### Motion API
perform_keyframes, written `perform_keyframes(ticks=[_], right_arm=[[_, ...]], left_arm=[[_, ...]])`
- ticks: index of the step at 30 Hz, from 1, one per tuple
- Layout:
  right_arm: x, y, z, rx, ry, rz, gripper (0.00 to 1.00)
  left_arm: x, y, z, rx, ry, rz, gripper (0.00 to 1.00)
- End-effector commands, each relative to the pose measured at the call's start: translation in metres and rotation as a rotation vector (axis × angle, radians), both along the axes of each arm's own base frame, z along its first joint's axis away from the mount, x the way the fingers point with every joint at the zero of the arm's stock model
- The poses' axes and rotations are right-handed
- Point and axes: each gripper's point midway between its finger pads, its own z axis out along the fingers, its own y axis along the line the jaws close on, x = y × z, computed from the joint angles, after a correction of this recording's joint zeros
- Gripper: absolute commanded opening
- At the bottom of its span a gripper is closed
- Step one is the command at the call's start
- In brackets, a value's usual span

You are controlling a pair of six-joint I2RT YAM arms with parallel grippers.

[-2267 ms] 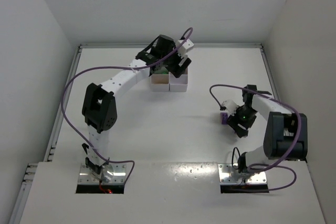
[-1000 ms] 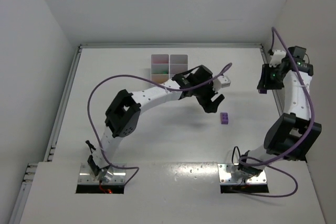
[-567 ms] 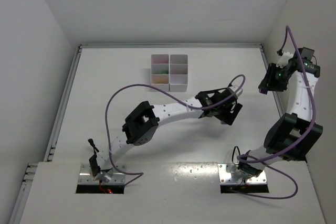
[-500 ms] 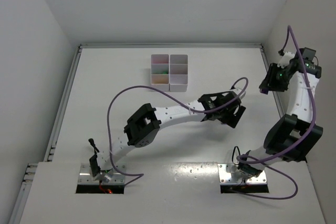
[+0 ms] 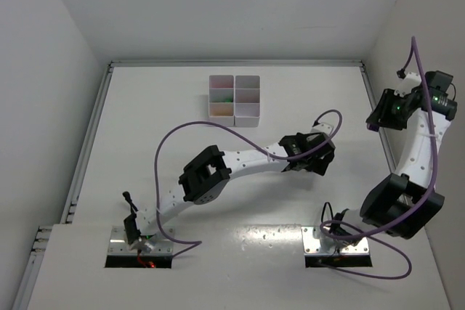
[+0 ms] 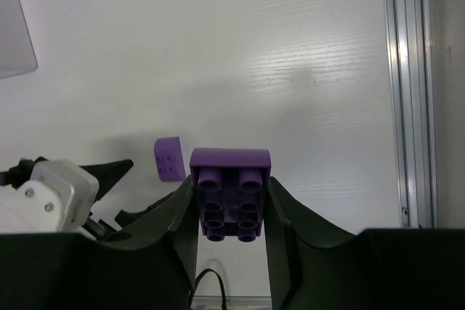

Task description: Sort the legos into containers by color

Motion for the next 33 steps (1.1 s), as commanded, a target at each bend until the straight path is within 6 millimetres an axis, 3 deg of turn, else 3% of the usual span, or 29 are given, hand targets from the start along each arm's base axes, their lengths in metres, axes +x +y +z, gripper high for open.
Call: perform_keyframes(ticks=[1, 8, 9, 15, 18, 19, 20, 22, 23, 24, 26, 27, 28, 29, 30, 31, 32, 33], right_arm=[[-0.006, 0.005, 0.009, -0.007, -0.035, 0.029, 0.00], [-0.018, 0.001, 0.007, -0.019, -0.023, 0.026, 0.00], [-0.019, -0.002, 0.007, -0.020, -0.023, 0.016, 0.00], [-0.023, -0.004, 0.003, -0.009, -0.013, 0.010, 0.00], [-0.024, -0.002, 0.001, 0.003, -0.010, 0.015, 0.00], [-0.024, -0.002, 0.001, 0.003, -0.010, 0.015, 0.00], [-0.023, -0.001, 0.001, 0.009, -0.015, 0.020, 0.00], [-0.020, -0.001, 0.000, 0.016, -0.021, 0.026, 0.00], [-0.019, 0.002, 0.001, 0.027, -0.029, 0.035, 0.00], [-0.018, 0.003, 0.002, 0.034, -0.034, 0.040, 0.00], [-0.012, 0.016, 0.001, 0.067, -0.049, 0.097, 0.00], [-0.009, 0.023, 0.000, 0.086, -0.057, 0.132, 0.00], [-0.004, 0.038, -0.003, 0.132, -0.061, 0.181, 0.00], [-0.002, 0.048, -0.001, 0.152, -0.072, 0.214, 0.00], [0.000, 0.058, -0.006, 0.181, -0.061, 0.244, 0.00], [0.010, 0.075, -0.005, 0.196, -0.081, 0.304, 0.00], [0.014, 0.085, -0.005, 0.200, -0.093, 0.341, 0.00], [0.020, 0.095, -0.005, 0.221, -0.098, 0.354, 0.00]], left_arm=[[0.023, -0.004, 0.011, -0.044, -0.034, 0.070, 0.84], [0.021, -0.017, -0.010, -0.066, 0.011, 0.028, 0.84], [0.023, -0.021, -0.004, -0.087, 0.002, 0.028, 0.84], [0.023, -0.020, -0.016, -0.064, 0.006, 0.022, 0.81], [0.023, -0.015, -0.024, -0.039, 0.001, 0.024, 0.67], [0.022, -0.012, -0.028, -0.030, 0.006, 0.024, 0.54], [0.022, -0.007, -0.034, -0.005, -0.001, 0.023, 0.46], [0.030, 0.002, -0.028, 0.011, -0.024, 0.036, 0.31], [0.029, 0.010, -0.033, 0.038, -0.027, 0.037, 0.17], [0.036, 0.017, -0.013, 0.023, -0.042, 0.044, 0.11], [0.039, 0.032, 0.003, 0.024, -0.048, 0.053, 0.00], [0.041, 0.051, -0.003, 0.063, -0.035, 0.045, 0.00], [0.040, 0.056, 0.030, 0.020, -0.047, 0.017, 0.00], [0.044, 0.075, 0.029, 0.053, -0.049, 0.002, 0.00], [0.046, 0.085, 0.041, 0.047, -0.053, -0.003, 0.00], [0.047, 0.094, 0.082, -0.018, -0.083, -0.018, 0.00], [0.047, 0.104, 0.095, -0.029, -0.088, -0.044, 0.00], [0.059, 0.122, 0.098, -0.033, -0.104, -0.059, 0.00]])
